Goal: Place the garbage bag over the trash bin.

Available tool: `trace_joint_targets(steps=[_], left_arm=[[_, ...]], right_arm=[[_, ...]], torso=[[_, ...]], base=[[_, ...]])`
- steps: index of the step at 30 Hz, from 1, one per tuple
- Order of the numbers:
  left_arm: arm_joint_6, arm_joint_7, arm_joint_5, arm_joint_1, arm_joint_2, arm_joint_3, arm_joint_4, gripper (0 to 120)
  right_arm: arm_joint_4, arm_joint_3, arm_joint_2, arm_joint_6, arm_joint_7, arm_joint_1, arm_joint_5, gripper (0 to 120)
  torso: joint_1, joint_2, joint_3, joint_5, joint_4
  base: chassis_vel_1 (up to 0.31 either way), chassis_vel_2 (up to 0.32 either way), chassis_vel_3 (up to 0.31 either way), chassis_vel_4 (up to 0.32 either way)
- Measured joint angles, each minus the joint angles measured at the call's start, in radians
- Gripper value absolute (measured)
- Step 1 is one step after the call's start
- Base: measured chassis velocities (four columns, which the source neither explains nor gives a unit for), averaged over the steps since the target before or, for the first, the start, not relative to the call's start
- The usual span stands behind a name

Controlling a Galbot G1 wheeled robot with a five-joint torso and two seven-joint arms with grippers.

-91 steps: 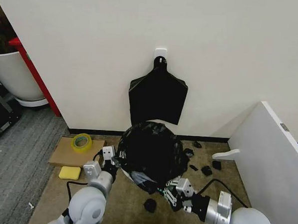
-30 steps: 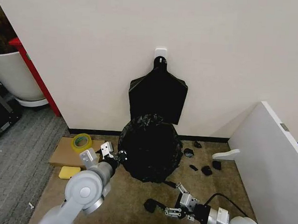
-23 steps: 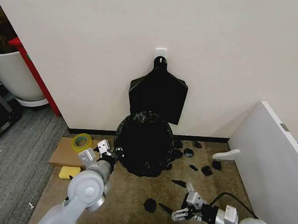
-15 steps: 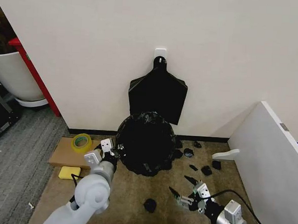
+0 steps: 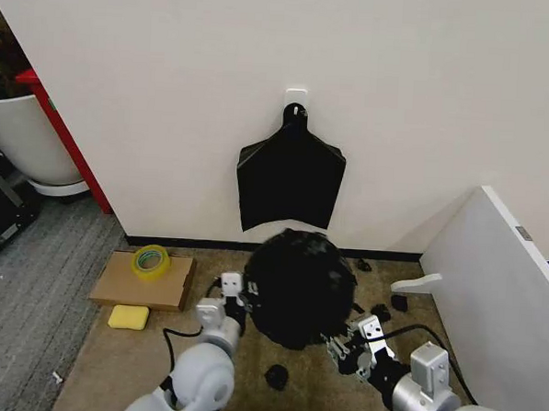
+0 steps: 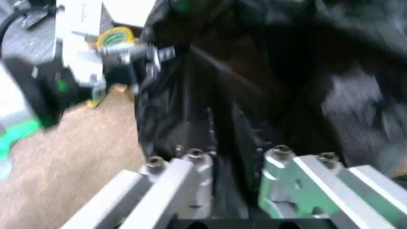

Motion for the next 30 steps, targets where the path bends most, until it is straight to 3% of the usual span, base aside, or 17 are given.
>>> trace_joint_targets(steps=[1,2,3,5,9,19,30], left_arm=[[0.003,0.0,-0.004,-0.029,0.0,0.04,0.008,0],[0.005,-0.002,-0.01,-0.054,0.0,0.071,0.016,0],[0.009,-0.005,-0.019,-0.09,-0.004,0.116,0.025,0],[0.011,-0.008,-0.023,-0.105,-0.008,0.138,0.028,0],[0.029,-0.023,-0.021,-0.134,-0.018,0.193,0.036,0],[0.039,-0.03,0.003,-0.112,-0.001,0.205,0.031,0],[0.051,-0.032,0.022,-0.096,0.019,0.195,-0.003,0]], right_arm=[[-0.007,0.007,0.026,-0.001,0.019,-0.009,-0.009,0],[-0.011,0.011,0.041,-0.003,0.027,-0.015,-0.017,0],[-0.022,0.01,0.07,-0.007,0.043,-0.018,-0.033,0],[-0.033,0.003,0.085,-0.013,0.052,-0.008,-0.044,0],[-0.108,-0.063,0.122,-0.032,0.09,0.087,-0.087,0],[-0.25,-0.113,0.122,-0.074,0.162,0.187,-0.099,0],[-0.413,-0.256,0.167,-0.149,0.177,0.35,-0.205,0]], torso=[[0.0,0.0,0.0,-0.0002,-0.0002],[0.0,0.0,0.0,-0.0002,-0.0002],[0.0,0.0,0.0,-0.0003,-0.0021],[0.0,0.0,0.0,-0.0008,-0.0022],[0.0,0.0,0.0,-0.0001,-0.0002],[0.0,0.0,0.0,-0.0004,-0.0004],[0.0,0.0,0.0,-0.0004,-0.0006]], base=[[0.0,0.0,0.0,0.0],[0.0,0.0,0.0,0.0],[0.0,0.0,0.0,0.0],[0.0,0.0,0.0,0.0],[0.0,0.0,0.0,0.0],[0.0,0.0,0.0,0.0],[0.0,0.0,0.0,0.0]])
